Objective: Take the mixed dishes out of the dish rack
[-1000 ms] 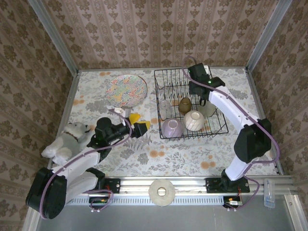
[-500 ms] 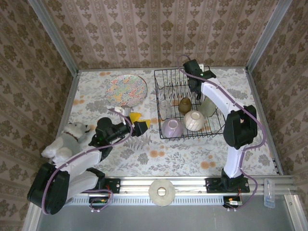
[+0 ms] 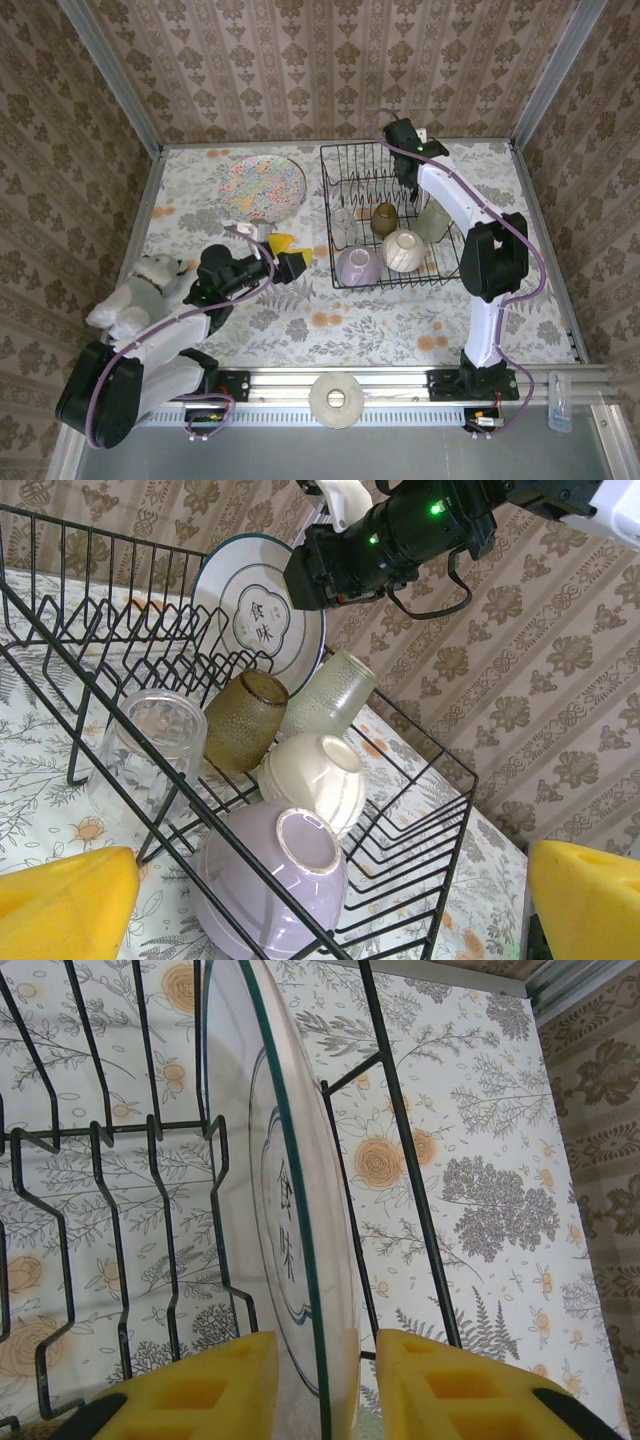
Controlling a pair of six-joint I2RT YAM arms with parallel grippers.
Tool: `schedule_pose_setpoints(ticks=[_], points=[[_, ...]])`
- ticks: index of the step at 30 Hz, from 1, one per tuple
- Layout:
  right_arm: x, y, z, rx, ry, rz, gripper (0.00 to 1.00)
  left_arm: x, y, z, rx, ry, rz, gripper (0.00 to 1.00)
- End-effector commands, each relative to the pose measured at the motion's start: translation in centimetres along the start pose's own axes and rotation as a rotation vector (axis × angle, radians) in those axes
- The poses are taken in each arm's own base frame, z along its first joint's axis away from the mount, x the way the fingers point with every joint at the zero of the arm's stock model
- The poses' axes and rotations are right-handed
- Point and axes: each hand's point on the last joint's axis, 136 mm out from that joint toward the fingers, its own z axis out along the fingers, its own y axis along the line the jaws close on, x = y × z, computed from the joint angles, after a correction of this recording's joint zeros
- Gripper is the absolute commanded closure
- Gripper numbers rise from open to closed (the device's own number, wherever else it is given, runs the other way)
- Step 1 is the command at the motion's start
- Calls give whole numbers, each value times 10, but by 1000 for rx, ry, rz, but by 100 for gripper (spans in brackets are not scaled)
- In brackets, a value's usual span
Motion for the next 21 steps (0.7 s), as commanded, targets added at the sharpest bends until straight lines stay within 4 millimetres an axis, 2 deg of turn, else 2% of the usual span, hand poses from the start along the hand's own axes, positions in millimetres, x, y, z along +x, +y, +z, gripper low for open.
schedule_pose_setpoints(ticks=[1,21], points=[[-2,-8,2,41,9,-13,71,-3,-11,-1,39,-15,6,0],[-6,-10,4,102,-26,36,92,-9,-18,-3,73,-42,8,0]])
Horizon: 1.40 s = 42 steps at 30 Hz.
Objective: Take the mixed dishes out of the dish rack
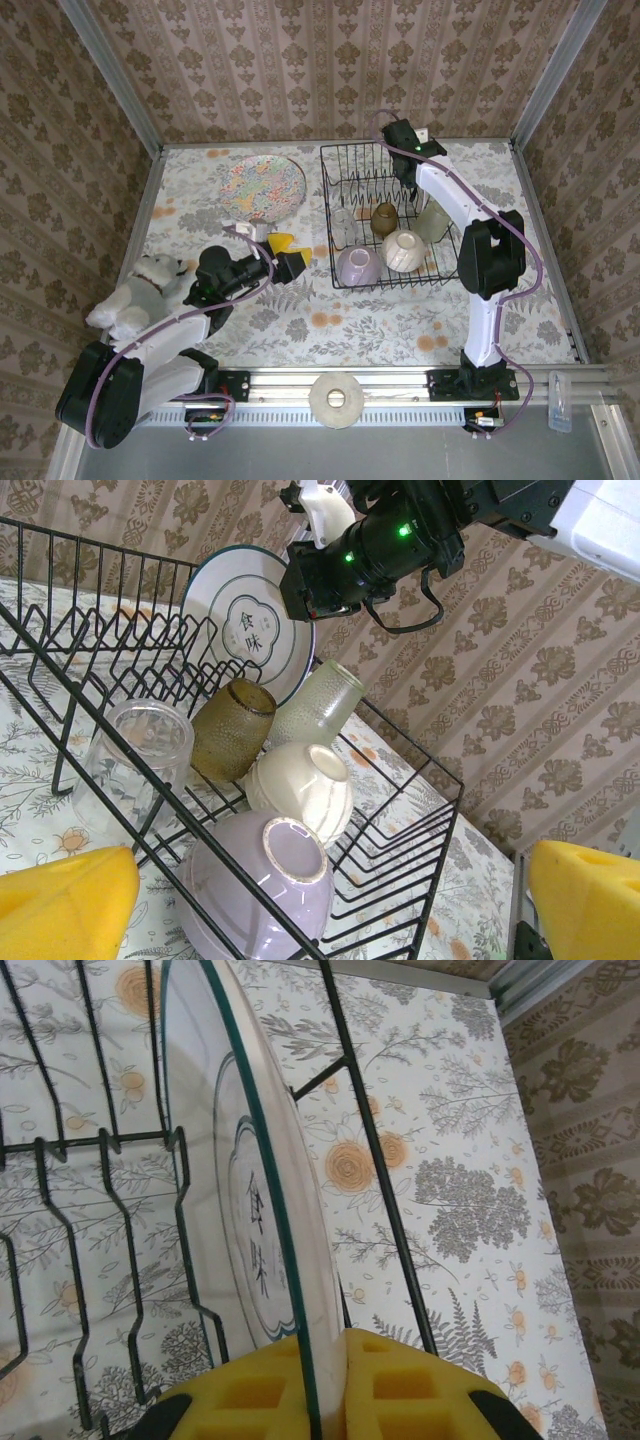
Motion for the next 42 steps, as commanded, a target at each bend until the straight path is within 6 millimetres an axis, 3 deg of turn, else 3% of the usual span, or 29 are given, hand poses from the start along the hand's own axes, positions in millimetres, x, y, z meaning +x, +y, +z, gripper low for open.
schedule_pose_setpoints(ticks=[1,6,22,34,42], points=[[-5,-2,-5,29,-26,27,93,-5,-13,-2,51,-22,18,0],[-10,-10,-17,64,-74,58,100,-5,-14,-3,50,-24,17,0],[-31,-49,-64,203,-238,121,100,-6,-14,-3,44,-27,16,0],[-37,-65,-102,183,-316,152,100,-4,-9,-2,24,-16,9,0],[-37,-67,-134,81,-367,162,100,-1,-3,0,0,-4,-1,0]])
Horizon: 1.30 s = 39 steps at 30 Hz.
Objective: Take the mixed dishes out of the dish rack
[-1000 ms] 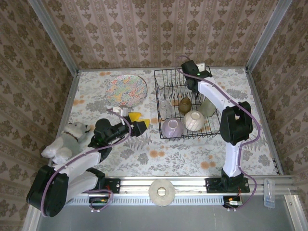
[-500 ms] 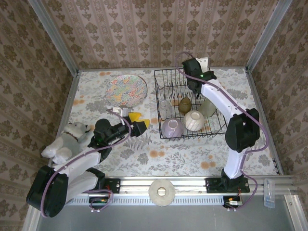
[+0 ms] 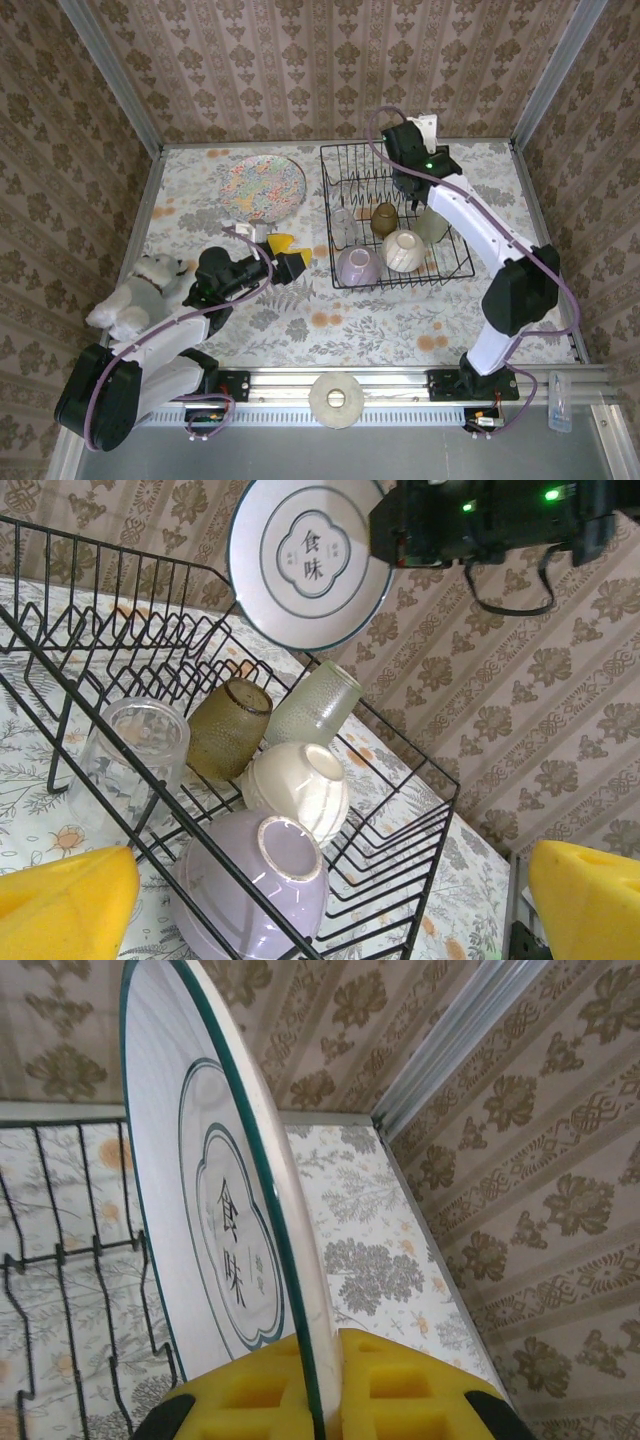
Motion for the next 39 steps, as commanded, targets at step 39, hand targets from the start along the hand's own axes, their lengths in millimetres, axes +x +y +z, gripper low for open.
schedule_pose_setpoints(ticks=[39], points=[[39,66,-132,-1392,175,567,100,-37,31,20,50,-31,-180,0]])
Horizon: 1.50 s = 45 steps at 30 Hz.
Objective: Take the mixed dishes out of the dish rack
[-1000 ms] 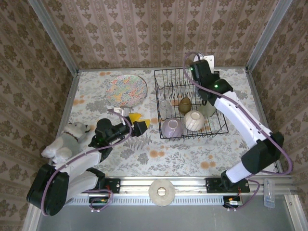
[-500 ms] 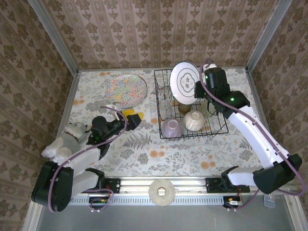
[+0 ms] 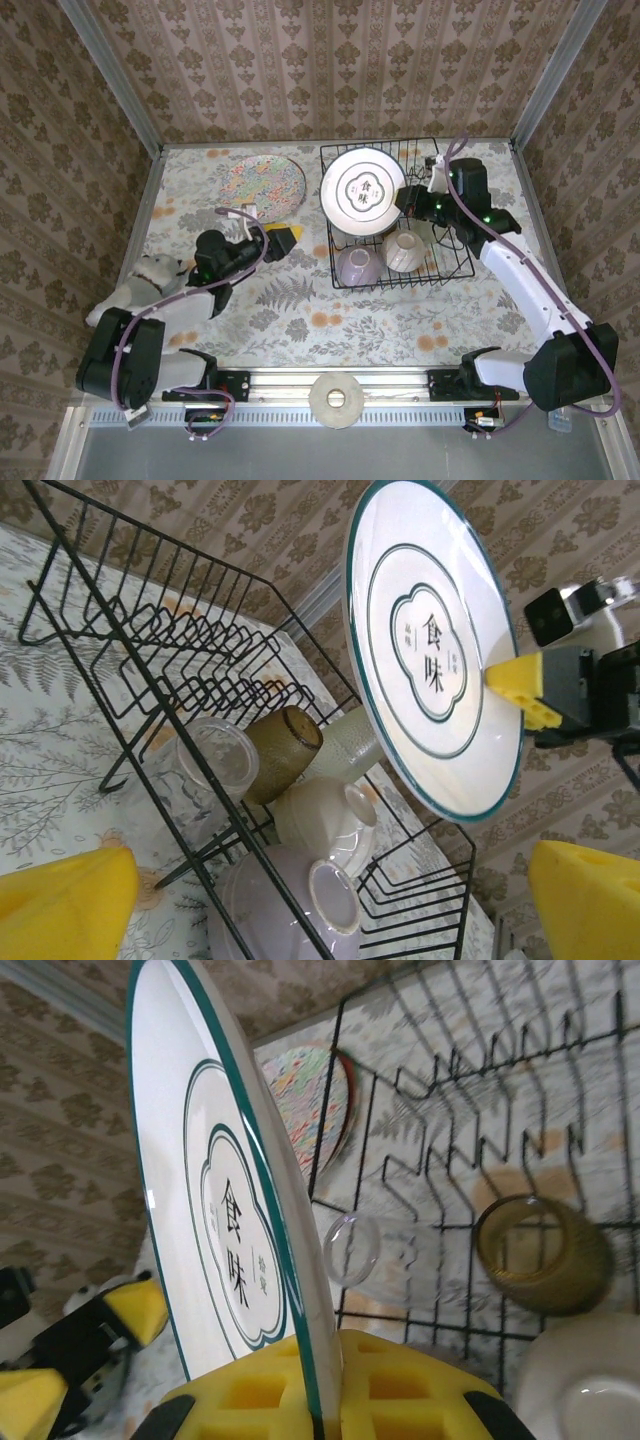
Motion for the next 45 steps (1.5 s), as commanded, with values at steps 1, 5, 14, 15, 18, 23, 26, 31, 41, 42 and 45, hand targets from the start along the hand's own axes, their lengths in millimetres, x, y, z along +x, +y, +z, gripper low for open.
schedule_pose_setpoints(ticks=[1,5,14,15,18,23,26,31,41,42,45], points=[[-6,35,-4,-219,-13,23,100,-9,-25,11,106,11,15,0],[7,30,7,-293,24,74,100,-4,-28,23,127,45,-12,2],[27,17,20,-324,61,120,100,6,-42,36,138,89,-26,6],[28,17,20,-334,62,124,100,9,-41,37,124,100,-22,8],[29,17,20,-340,61,131,100,11,-40,41,77,119,-5,13],[29,18,18,-340,55,124,100,10,-34,46,-7,123,5,25],[30,17,18,-334,56,123,100,8,-32,46,-41,115,-8,33],[30,17,19,-338,57,125,100,8,-22,48,-111,98,-79,53],[35,23,22,-349,76,105,100,1,-21,47,-204,67,-139,74],[36,24,23,-350,78,100,100,1,-19,46,-225,70,-147,74],[37,28,23,-356,84,89,100,1,-16,46,-261,78,-165,77]])
